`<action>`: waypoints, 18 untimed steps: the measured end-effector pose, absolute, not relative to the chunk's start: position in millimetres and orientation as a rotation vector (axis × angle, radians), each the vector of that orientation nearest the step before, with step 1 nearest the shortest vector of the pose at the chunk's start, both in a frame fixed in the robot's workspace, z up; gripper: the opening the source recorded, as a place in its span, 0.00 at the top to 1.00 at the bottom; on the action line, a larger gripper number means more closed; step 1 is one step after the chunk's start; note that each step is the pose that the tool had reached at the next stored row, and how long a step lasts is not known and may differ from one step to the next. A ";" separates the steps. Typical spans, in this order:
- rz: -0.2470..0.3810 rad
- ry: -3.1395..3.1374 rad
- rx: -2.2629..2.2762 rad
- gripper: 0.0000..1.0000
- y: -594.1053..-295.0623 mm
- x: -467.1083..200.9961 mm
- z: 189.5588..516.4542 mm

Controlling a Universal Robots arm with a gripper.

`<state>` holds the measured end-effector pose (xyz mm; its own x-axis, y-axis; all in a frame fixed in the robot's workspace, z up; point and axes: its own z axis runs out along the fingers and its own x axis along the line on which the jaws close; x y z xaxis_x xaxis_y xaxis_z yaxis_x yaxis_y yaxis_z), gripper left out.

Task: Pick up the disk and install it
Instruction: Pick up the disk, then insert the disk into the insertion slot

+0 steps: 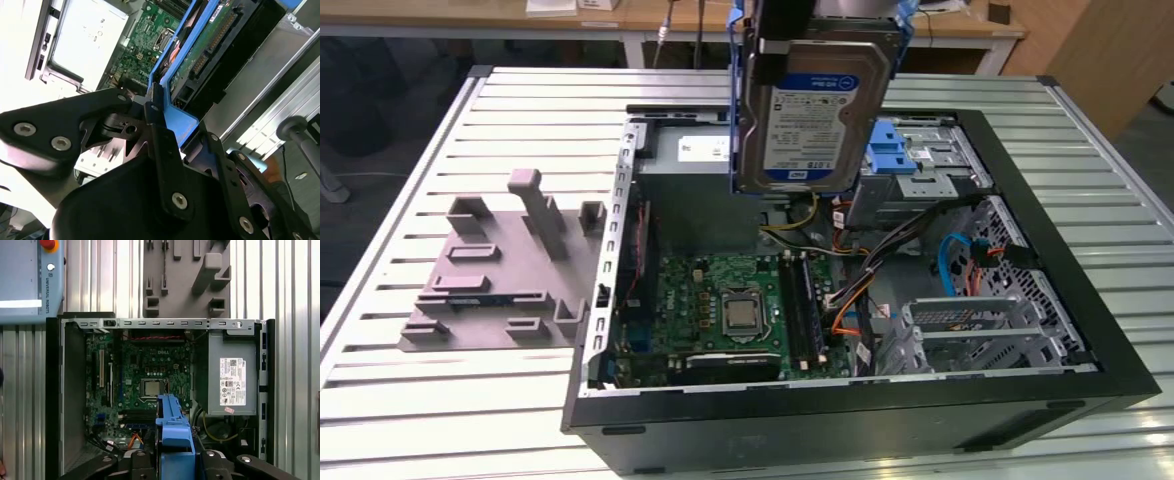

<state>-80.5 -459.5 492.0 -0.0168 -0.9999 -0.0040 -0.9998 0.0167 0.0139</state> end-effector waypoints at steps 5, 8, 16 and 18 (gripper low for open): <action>-0.020 -2.235 2.198 0.64 -459.5 -74.3 491.7; -0.020 -2.235 2.198 0.64 -459.5 -70.4 491.6; -0.020 -2.235 2.198 0.64 -459.5 -59.1 491.3; -0.020 -2.235 2.198 0.64 -459.5 -56.2 491.2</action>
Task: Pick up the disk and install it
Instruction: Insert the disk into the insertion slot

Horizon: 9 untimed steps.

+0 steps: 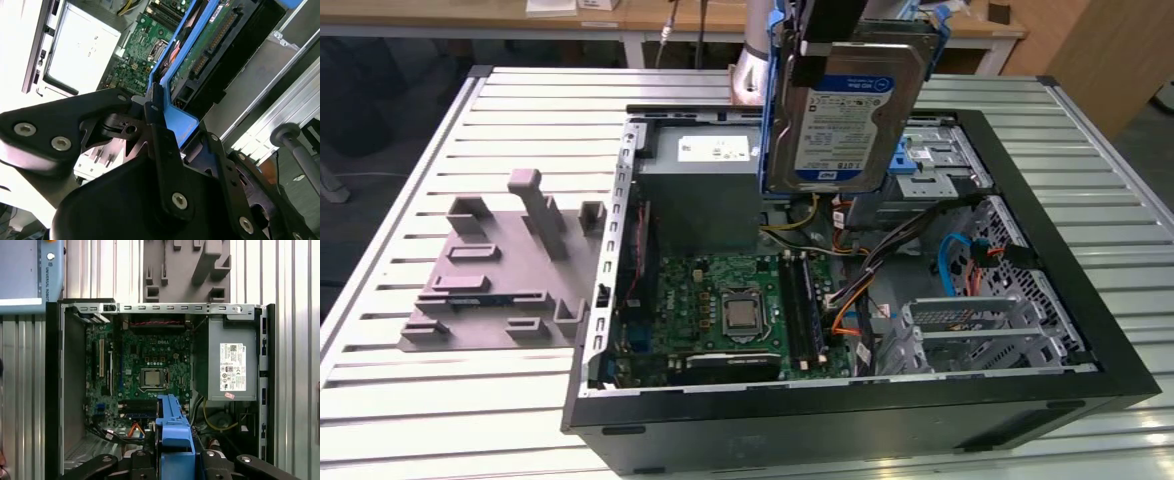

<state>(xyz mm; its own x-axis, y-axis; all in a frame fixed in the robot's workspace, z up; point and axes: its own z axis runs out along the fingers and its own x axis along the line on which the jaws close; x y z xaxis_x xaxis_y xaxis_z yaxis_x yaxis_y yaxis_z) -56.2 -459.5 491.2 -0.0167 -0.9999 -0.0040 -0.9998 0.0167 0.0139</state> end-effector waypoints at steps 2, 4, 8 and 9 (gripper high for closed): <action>-0.020 -2.235 2.198 0.64 -459.5 -53.9 491.0; -0.020 -2.235 2.198 0.64 -460.0 -53.1 490.7; -0.020 -2.235 2.198 0.64 -464.5 -52.8 490.1; -0.020 -2.235 2.198 0.64 -466.3 -52.8 490.0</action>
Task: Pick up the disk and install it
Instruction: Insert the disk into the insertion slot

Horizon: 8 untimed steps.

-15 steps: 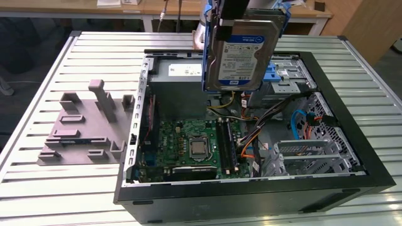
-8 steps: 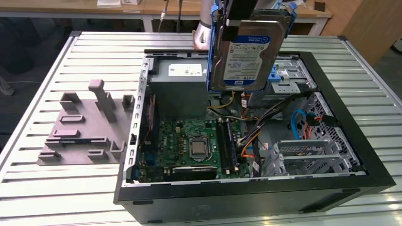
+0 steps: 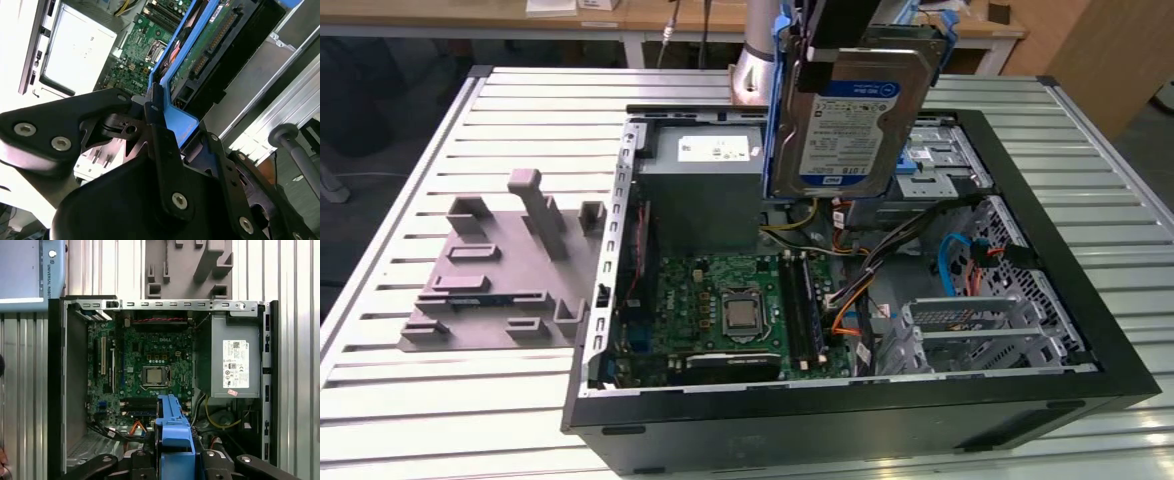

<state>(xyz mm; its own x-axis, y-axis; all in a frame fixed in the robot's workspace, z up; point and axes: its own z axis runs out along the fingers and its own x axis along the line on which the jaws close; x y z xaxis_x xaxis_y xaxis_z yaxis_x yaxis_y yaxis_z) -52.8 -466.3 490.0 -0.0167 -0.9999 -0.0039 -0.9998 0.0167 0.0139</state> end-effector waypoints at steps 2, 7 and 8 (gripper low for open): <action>-0.020 -2.235 2.198 0.64 -470.3 -52.8 489.7; -0.020 -2.235 2.198 0.64 -482.2 -52.7 488.7; -0.020 -2.235 2.198 0.64 -484.9 -52.7 488.5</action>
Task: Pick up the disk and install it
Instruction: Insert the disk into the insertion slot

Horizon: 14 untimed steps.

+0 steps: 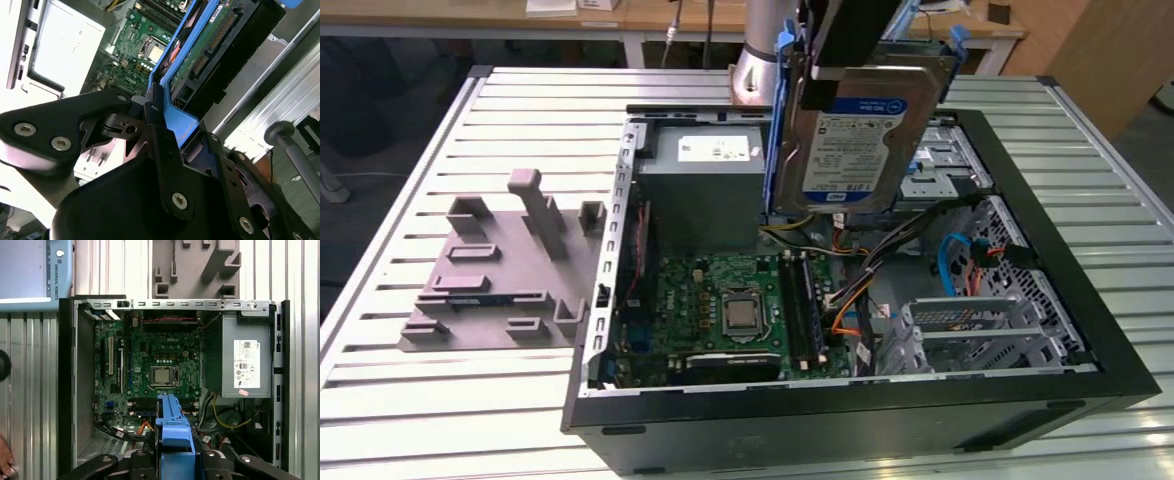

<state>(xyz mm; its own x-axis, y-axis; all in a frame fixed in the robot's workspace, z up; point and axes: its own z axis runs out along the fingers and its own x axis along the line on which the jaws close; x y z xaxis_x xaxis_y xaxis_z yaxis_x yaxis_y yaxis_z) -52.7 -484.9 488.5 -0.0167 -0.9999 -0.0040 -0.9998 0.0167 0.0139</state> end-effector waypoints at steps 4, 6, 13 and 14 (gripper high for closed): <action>-0.020 -2.235 2.198 0.64 -496.0 -52.4 487.7; -0.020 -2.235 2.198 0.64 -500.1 -51.0 487.4; -0.020 -2.235 2.198 0.64 -505.3 -37.6 485.5; -0.020 -2.235 2.198 0.64 -505.9 -37.0 485.3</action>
